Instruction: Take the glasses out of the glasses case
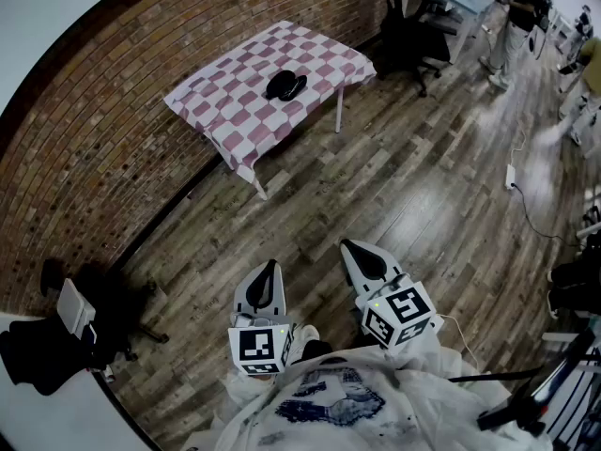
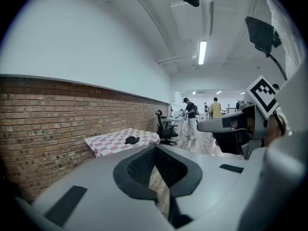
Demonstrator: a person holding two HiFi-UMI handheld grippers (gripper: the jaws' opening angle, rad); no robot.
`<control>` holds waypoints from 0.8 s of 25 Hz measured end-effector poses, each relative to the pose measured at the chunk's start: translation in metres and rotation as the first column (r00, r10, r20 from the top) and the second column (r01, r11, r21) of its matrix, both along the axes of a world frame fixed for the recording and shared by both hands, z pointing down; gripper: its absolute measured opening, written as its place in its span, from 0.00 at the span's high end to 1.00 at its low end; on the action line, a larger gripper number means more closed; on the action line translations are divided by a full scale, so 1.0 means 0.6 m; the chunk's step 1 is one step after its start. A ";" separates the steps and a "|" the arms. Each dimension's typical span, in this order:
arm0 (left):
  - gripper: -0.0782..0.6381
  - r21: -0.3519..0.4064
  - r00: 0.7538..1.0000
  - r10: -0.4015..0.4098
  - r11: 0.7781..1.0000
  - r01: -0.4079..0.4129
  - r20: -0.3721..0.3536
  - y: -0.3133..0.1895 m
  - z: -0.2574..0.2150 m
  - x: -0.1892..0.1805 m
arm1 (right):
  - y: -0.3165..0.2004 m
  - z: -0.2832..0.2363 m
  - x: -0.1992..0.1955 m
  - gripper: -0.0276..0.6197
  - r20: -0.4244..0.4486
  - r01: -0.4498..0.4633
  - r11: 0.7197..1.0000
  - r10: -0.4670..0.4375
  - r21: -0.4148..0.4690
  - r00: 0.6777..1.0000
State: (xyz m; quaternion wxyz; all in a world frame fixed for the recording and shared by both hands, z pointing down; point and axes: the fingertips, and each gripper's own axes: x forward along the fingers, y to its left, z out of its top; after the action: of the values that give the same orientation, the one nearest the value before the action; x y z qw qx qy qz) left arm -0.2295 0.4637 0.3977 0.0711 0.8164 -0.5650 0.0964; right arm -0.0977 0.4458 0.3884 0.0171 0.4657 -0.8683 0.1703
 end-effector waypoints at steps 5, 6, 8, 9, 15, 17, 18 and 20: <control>0.88 0.026 0.999 -0.053 0.998 0.053 0.006 0.033 -0.013 0.103 | 0.037 -0.002 0.107 0.94 0.012 0.033 0.999 -0.033 0.004 0.999; 0.88 0.029 0.998 -0.069 0.997 0.069 0.004 0.039 -0.013 0.127 | 0.043 0.000 0.132 0.94 0.013 0.042 0.999 -0.042 0.004 0.999; 0.88 0.029 0.995 -0.099 0.995 0.100 -0.003 0.049 -0.013 0.177 | 0.048 0.003 0.180 0.94 0.012 0.060 0.998 -0.060 0.006 0.998; 0.88 0.027 0.994 -0.109 0.994 0.109 -0.006 0.055 -0.014 0.201 | 0.050 0.003 0.202 0.94 0.012 0.067 0.998 -0.068 0.006 0.998; 0.88 0.018 0.993 -0.110 0.994 0.109 0.036 0.082 -0.020 0.300 | 0.077 -0.006 0.289 0.94 0.057 0.090 0.996 -0.091 0.008 0.994; 0.88 0.025 0.992 -0.120 0.993 0.119 0.037 0.088 -0.027 0.318 | 0.082 -0.006 0.308 0.94 0.073 0.097 0.995 -0.097 0.006 0.993; 0.88 0.025 0.992 -0.124 0.992 0.123 0.038 0.091 -0.027 0.325 | 0.083 -0.007 0.316 0.94 0.082 0.099 0.995 -0.099 0.007 0.992; 0.88 0.022 0.991 -0.126 0.992 0.125 0.043 0.097 -0.025 0.339 | 0.085 -0.010 0.332 0.94 0.095 0.098 0.995 -0.099 0.013 0.991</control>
State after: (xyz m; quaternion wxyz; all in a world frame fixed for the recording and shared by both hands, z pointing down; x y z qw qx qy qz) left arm -0.0259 0.5220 0.3827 0.0568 0.7774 -0.6177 0.1043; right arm 0.1014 0.4971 0.3824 -0.0181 0.4138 -0.8906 0.1877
